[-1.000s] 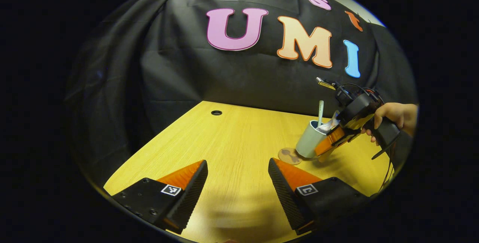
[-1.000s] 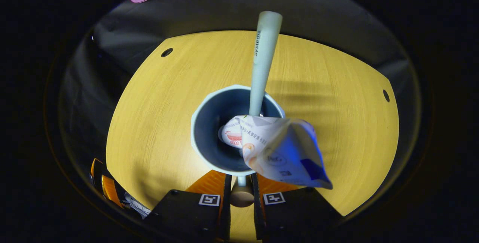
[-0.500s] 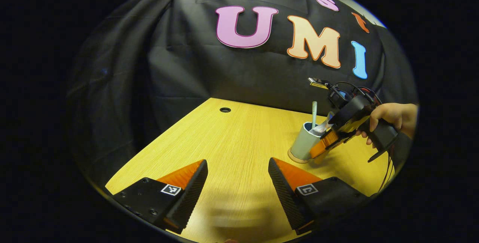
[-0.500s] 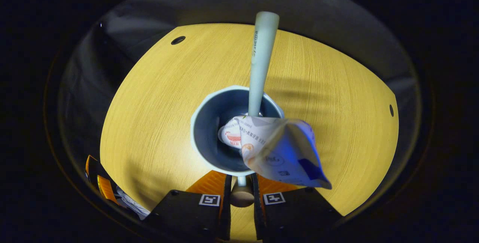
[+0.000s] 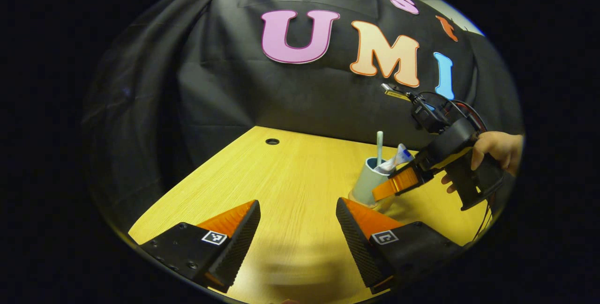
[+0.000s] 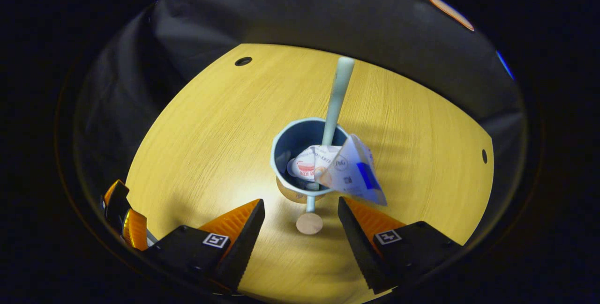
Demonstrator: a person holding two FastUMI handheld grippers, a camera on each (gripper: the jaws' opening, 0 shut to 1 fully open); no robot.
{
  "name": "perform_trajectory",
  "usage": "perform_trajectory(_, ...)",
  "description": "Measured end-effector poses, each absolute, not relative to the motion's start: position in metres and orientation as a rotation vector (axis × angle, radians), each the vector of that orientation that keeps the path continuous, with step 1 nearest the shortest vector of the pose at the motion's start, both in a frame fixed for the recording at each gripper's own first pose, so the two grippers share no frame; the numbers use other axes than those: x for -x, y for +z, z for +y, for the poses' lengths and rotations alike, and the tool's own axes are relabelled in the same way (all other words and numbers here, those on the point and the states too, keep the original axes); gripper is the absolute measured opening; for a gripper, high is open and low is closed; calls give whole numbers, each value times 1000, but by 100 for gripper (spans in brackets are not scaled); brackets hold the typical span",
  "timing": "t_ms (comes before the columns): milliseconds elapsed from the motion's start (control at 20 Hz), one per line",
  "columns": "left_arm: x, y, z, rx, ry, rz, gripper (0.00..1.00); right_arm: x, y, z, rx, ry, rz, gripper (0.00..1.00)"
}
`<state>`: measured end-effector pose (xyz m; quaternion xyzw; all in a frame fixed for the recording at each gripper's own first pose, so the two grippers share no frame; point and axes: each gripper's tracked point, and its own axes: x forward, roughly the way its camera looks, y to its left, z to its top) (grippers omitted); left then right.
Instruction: Put the toothbrush and toothpaste on the desktop into the cup, then pick up the cup and place it on the coaster on the desktop.
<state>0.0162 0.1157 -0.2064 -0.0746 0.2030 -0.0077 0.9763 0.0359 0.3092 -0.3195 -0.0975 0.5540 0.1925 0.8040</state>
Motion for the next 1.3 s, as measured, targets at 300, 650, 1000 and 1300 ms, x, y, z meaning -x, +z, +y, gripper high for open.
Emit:
perform_trajectory(300,-34,-177,67,123,-106,360,95,-35,-261,261,111,384,877,96)
perform_trajectory(650,-54,-128,12,115,-193,267,95,-31,-162,172,-1,226,479,98)
perform_trajectory(1000,-54,-87,-42,103,-252,171,95,7,-95,78,-36,70,308,97)
perform_trajectory(1300,-50,-64,-58,100,-270,132,95,12,-82,55,-64,27,265,97)
